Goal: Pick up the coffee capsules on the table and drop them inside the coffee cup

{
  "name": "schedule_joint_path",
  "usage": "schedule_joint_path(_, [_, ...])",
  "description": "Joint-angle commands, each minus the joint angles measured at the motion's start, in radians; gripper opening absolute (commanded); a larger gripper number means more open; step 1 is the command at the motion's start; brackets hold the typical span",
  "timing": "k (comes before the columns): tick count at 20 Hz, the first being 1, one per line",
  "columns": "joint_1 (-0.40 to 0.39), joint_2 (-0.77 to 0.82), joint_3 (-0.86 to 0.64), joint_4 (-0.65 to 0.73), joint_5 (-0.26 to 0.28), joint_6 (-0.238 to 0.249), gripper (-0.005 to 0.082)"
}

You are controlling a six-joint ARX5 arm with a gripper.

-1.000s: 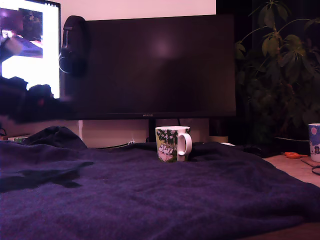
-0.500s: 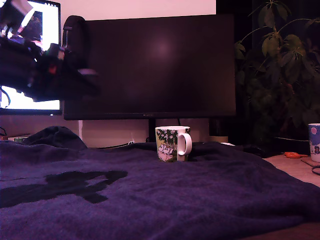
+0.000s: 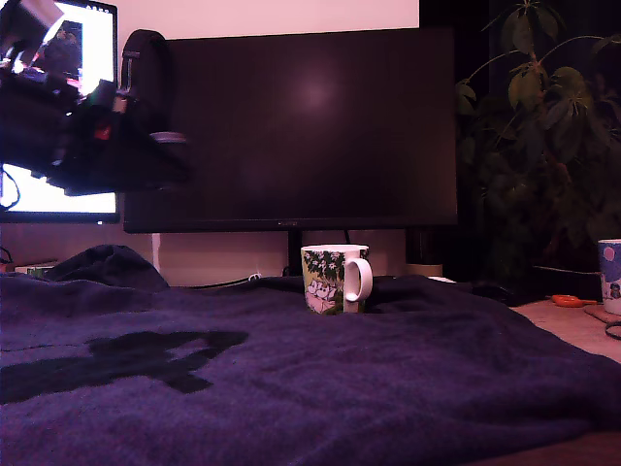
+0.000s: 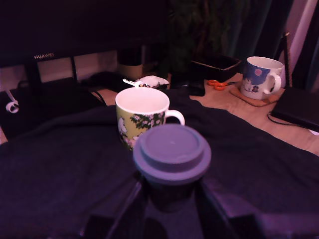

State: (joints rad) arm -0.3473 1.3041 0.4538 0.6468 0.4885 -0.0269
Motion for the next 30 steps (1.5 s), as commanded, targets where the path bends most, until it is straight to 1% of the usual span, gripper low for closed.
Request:
schedule_joint_path(1, [-0.013, 0.008, 0.034, 0.012, -0.02, -0.006, 0.0178])
schedule_joint_path(5, [-0.036, 0.066, 0.101, 0.012, -0.053, -0.006, 0.0178])
schedule_joint_path(10, [-0.044, 0.182, 0.239, -0.004, -0.052, 0.0, 0.0178])
schedule_joint_path(15, [-0.051, 0.295, 0.415, -0.128, -0.051, 0.002, 0.0178])
schedule_joint_path(20, [-0.079, 0.403, 0.573, -0.213, -0.024, 0.002, 0.0178])
schedule_joint_path(25, [-0.114, 0.499, 0.718, -0.313, -0.025, 0.009, 0.0178])
schedule_joint_path(29, [-0.132, 0.575, 0.839, -0.427, -0.025, 0.01, 0.0178])
schedule_joint_path(30, [-0.137, 0.594, 0.867, -0.452, -0.025, 0.018, 0.0178])
